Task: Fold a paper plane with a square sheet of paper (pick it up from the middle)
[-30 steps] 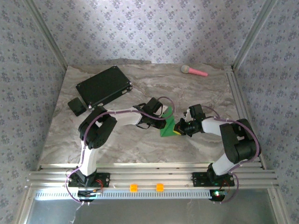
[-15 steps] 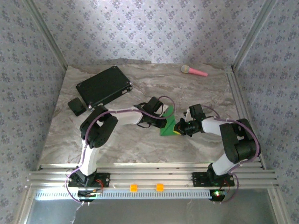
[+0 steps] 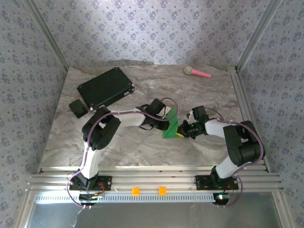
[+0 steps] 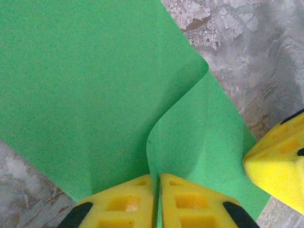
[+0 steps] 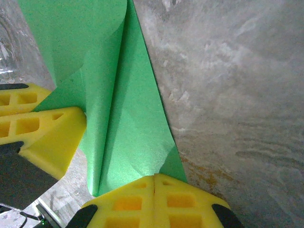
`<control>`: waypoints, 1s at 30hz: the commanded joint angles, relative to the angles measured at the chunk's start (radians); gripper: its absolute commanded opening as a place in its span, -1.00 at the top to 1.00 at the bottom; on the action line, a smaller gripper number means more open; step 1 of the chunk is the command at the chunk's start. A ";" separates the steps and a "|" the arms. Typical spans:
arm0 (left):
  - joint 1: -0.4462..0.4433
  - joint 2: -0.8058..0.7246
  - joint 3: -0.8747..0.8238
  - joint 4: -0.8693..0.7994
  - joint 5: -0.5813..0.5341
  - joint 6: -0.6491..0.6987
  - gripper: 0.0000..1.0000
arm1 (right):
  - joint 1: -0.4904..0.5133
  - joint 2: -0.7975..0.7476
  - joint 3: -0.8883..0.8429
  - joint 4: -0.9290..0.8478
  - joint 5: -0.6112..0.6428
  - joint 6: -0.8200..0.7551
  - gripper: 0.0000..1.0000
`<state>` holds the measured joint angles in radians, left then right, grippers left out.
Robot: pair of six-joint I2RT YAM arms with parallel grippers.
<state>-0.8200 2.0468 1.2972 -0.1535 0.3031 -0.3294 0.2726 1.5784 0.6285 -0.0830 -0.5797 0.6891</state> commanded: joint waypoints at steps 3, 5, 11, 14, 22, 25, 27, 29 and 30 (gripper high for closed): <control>0.003 0.028 -0.009 -0.019 -0.004 0.015 0.79 | -0.005 0.022 0.007 -0.093 0.045 -0.020 0.91; 0.003 0.030 -0.014 -0.017 0.001 0.012 0.83 | -0.006 0.017 0.004 -0.082 0.035 -0.012 0.90; 0.004 0.036 -0.018 -0.021 0.011 0.012 0.84 | -0.007 -0.036 -0.009 0.033 -0.020 0.055 0.88; 0.003 0.035 -0.022 -0.021 0.011 0.012 0.84 | -0.015 -0.053 -0.012 0.096 -0.031 0.101 0.90; 0.003 0.039 -0.018 -0.022 0.011 0.011 0.84 | 0.000 0.013 0.043 0.178 -0.054 0.169 0.94; 0.002 0.044 -0.015 -0.024 0.013 0.008 0.83 | 0.012 0.039 0.066 0.190 -0.055 0.178 0.94; 0.003 0.044 -0.013 -0.021 0.013 0.007 0.83 | 0.024 0.051 0.081 0.195 -0.057 0.184 0.95; 0.002 0.044 -0.012 -0.022 0.014 0.009 0.83 | 0.034 0.057 0.089 0.192 -0.039 0.189 0.95; 0.002 0.044 -0.013 -0.021 0.014 0.009 0.83 | 0.037 0.063 0.094 0.192 -0.031 0.191 0.95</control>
<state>-0.8196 2.0506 1.2968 -0.1452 0.3084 -0.3302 0.2985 1.6245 0.6937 0.0990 -0.6189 0.8566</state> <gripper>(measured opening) 0.083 0.052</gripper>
